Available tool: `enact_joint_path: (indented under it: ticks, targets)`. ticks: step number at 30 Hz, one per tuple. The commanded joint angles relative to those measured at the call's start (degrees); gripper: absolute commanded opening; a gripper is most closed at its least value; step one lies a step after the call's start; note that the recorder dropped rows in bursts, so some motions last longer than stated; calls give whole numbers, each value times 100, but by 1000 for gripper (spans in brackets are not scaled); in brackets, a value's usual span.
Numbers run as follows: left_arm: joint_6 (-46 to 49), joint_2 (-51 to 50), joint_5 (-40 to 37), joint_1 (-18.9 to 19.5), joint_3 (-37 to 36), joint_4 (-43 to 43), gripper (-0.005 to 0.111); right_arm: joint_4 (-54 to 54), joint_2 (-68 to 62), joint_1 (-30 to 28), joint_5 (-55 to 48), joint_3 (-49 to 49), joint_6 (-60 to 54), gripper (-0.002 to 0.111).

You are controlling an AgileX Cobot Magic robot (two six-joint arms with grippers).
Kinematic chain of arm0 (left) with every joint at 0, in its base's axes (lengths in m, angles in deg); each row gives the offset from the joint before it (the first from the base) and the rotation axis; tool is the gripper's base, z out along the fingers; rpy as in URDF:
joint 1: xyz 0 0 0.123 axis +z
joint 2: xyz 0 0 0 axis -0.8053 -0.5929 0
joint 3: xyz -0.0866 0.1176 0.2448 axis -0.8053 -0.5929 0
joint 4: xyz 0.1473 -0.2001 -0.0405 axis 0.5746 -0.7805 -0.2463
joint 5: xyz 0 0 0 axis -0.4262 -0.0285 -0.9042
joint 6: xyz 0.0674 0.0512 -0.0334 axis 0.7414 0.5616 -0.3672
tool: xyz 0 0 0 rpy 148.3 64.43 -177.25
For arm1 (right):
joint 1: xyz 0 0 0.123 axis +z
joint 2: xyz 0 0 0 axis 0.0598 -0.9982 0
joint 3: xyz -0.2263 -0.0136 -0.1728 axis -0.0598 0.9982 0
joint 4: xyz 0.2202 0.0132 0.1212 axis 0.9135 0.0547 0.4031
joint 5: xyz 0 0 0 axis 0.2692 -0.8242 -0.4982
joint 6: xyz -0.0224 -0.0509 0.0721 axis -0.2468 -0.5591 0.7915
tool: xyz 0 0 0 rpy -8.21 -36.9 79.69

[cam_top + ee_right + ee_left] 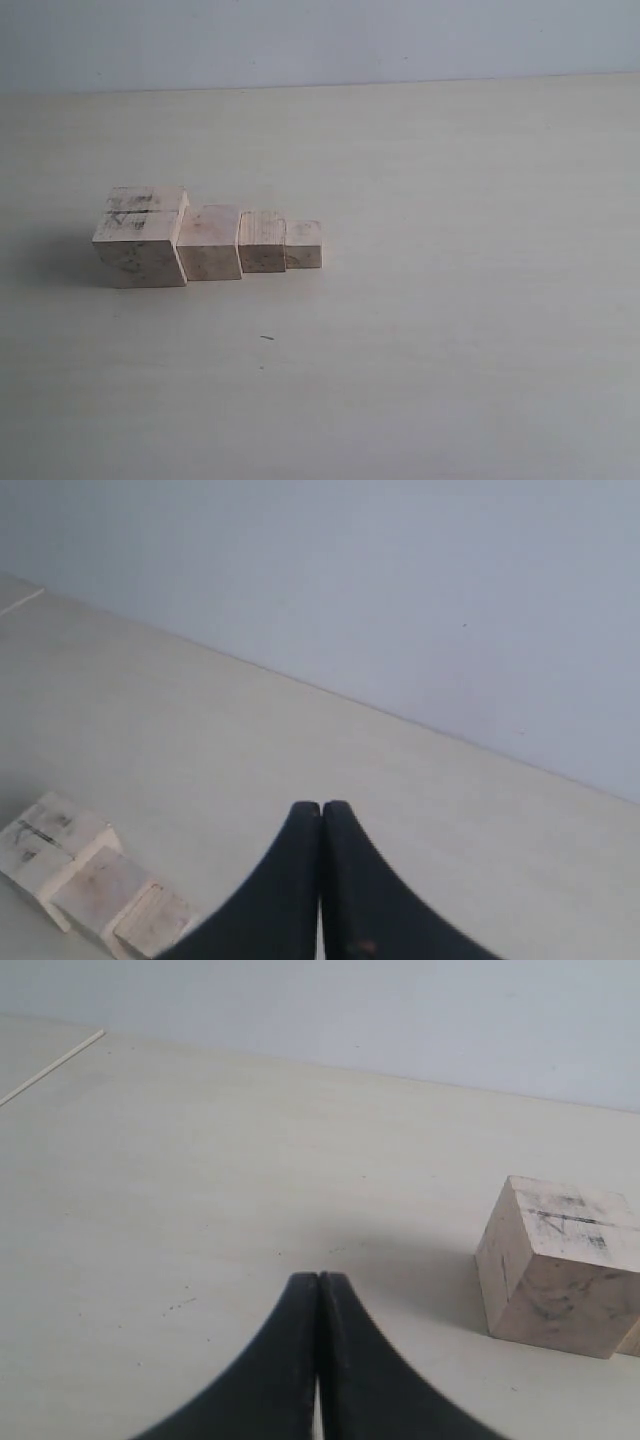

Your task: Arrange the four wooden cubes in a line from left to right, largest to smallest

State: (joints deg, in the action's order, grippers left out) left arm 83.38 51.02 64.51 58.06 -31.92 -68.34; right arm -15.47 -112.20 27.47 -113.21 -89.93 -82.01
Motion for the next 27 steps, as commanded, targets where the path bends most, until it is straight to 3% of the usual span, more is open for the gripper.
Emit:
enact_joint_path:
  ticks: [1,4,8,15,18,27]
  targets:
    - [-15,37,76,9,-21,13,0,-1165,401,-17,-319,18,983,0]
    - [-15,37,76,9,-21,13,0,-2162,698,-85,-586,89,2112,0]
    - [-15,37,76,9,-21,13,0,-2395,1395,-553,-406,580,2409,0]
    - [-15,37,76,9,-21,13,0,-2042,3005,-2386,915,2531,2419,0]
    - [-15,37,76,9,-21,13,0,-2008,3764,-2911,1169,3438,2419,0]
    - [-15,37,76,9,-21,13,0,-2068,5304,-3069,1019,4529,2408,0]
